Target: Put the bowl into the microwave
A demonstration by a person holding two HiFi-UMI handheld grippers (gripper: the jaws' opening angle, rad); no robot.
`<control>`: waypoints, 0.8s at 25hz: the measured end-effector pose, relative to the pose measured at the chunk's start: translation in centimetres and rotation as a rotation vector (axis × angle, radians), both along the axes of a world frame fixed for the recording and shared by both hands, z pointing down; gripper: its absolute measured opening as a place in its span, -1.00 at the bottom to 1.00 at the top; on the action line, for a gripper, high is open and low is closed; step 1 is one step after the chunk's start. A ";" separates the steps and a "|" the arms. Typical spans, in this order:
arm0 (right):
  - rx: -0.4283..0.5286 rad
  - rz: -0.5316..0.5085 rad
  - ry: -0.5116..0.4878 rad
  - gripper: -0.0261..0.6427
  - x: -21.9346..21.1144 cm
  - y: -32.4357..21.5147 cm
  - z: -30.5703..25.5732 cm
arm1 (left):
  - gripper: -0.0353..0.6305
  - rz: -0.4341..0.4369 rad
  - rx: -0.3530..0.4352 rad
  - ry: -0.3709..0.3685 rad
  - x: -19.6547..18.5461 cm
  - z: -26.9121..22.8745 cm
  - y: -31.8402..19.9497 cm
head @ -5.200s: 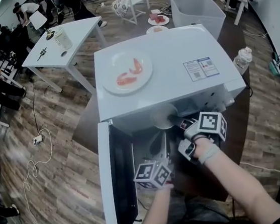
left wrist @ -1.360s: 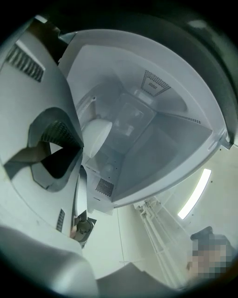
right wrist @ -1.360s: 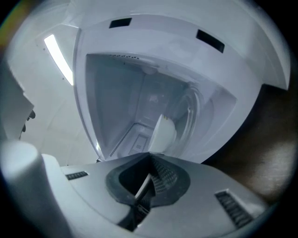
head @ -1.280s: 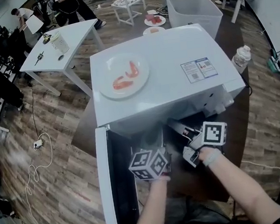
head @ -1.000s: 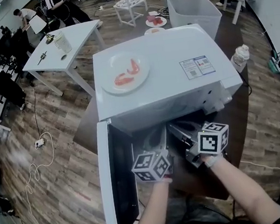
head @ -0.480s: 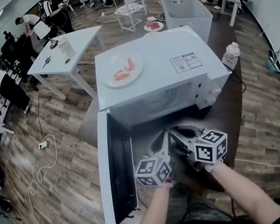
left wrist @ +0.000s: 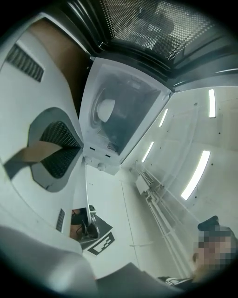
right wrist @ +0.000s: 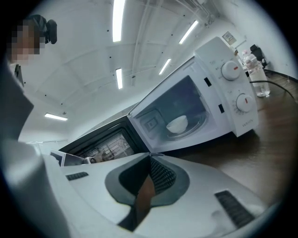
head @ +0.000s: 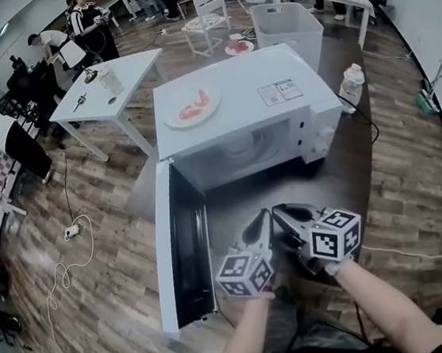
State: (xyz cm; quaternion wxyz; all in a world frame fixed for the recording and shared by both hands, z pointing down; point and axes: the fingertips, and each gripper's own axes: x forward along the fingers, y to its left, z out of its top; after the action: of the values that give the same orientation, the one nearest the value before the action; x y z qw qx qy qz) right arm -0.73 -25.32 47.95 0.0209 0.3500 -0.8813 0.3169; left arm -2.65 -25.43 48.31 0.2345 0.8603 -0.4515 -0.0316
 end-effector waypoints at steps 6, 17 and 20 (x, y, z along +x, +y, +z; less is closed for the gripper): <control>-0.001 0.024 -0.012 -0.92 0.6 2.9 -0.2 | -0.89 0.007 0.009 -0.018 0.3 -0.3 3.1; -0.003 0.017 -0.006 -0.92 1.6 8.5 -0.8 | -0.89 0.046 0.026 -0.002 1.4 -1.4 8.8; 0.002 0.010 -0.002 -0.92 1.8 10.1 -1.1 | -0.89 0.045 0.033 0.000 1.6 -1.8 10.4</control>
State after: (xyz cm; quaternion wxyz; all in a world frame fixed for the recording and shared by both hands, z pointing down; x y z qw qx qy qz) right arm 1.07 -15.19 46.90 0.0181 0.3542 -0.8799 0.3163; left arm -1.06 -15.02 46.48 0.2210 0.8739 -0.4316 -0.0336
